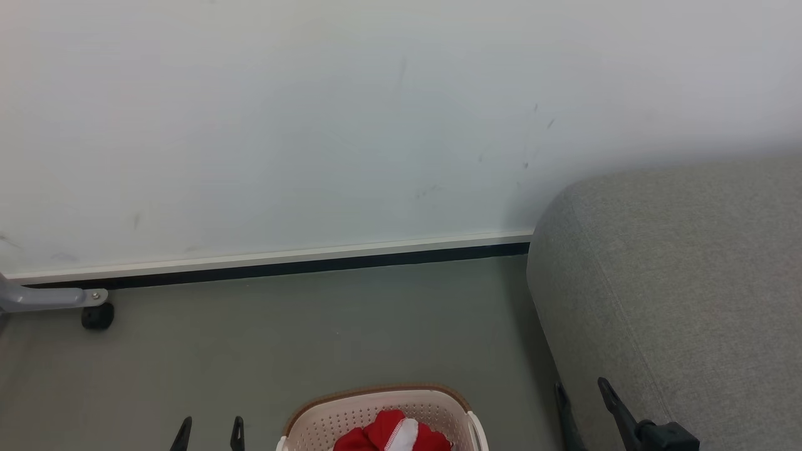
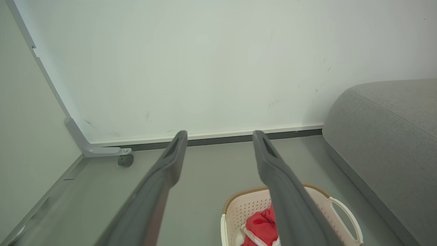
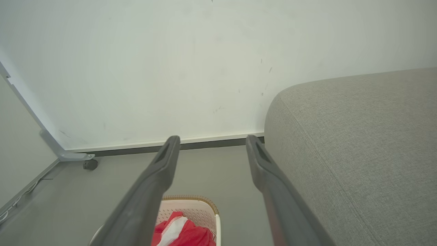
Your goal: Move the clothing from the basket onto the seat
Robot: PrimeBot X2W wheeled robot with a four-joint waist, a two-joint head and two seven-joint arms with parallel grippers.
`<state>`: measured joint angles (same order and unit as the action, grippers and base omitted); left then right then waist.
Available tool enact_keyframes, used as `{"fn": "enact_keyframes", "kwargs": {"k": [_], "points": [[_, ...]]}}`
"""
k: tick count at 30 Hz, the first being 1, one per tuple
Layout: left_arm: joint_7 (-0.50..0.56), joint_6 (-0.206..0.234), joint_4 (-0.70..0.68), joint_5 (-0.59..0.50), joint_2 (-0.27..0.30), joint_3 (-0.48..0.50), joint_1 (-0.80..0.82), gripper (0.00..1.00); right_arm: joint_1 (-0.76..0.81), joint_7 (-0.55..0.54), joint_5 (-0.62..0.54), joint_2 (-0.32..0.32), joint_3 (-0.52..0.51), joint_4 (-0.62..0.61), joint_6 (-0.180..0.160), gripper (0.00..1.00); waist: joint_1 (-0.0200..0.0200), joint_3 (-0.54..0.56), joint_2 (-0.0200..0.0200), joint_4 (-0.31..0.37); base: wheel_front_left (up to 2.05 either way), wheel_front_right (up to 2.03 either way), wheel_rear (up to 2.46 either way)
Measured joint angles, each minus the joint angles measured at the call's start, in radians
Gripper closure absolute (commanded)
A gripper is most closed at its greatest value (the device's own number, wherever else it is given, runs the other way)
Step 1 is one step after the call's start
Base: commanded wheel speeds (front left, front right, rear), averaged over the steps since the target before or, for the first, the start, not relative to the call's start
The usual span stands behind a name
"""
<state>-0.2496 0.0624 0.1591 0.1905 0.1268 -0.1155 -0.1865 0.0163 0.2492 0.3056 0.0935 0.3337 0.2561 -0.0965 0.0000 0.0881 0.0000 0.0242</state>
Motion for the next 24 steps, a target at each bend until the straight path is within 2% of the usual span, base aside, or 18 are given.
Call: {"fn": "enact_keyframes", "kwargs": {"k": [24], "points": [[0.0,-0.01,0.005,-0.002,-0.004,0.015,0.0,0.0,0.005,0.0,-0.008,-0.002,-0.013,-0.004,0.001,0.0,0.0001,-0.019,0.0,0.002,0.0,0.0,0.0]]}}
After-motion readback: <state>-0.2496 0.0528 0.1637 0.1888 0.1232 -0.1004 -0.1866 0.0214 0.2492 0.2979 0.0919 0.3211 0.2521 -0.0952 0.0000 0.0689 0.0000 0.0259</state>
